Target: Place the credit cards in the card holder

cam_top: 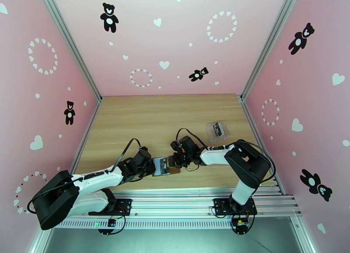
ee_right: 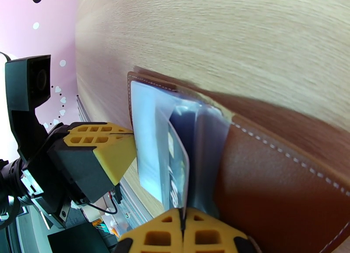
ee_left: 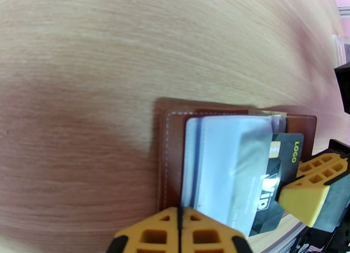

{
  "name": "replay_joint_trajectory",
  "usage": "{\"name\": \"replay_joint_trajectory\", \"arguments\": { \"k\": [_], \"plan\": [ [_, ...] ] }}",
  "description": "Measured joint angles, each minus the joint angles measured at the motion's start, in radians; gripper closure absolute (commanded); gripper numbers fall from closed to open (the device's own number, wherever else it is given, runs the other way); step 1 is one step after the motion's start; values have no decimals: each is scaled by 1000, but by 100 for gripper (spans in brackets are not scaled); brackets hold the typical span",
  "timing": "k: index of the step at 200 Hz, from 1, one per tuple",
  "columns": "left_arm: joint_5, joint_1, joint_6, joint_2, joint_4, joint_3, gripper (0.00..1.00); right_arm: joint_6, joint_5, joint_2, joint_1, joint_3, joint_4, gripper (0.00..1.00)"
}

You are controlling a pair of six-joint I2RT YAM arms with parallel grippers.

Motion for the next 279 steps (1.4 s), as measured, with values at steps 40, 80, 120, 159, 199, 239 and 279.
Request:
{"name": "replay_joint_trajectory", "arguments": {
  "k": [40, 80, 120, 159, 199, 239, 279],
  "plan": [
    [0, 0, 0, 6, 12, 0, 94, 3, 6, 0, 0, 0, 1, 100],
    [0, 0, 0, 8, 13, 0, 94, 11, 6, 0, 1, 0, 3, 100],
    [0, 0, 1, 12, 13, 2, 94, 17, 6, 12, 6, 11, 6, 100],
    [0, 0, 1, 16, 16, 5, 94, 19, 6, 36, 17, 27, 17, 100],
    [0, 0, 3, 16, 16, 5, 94, 20, 6, 47, 22, 32, 24, 100],
    [0, 0, 3, 16, 16, 5, 94, 15, 10, 46, 24, 38, 13, 90],
    [0, 0, 3, 16, 16, 6, 94, -25, 53, 33, 35, 66, -60, 66]
  ]
}}
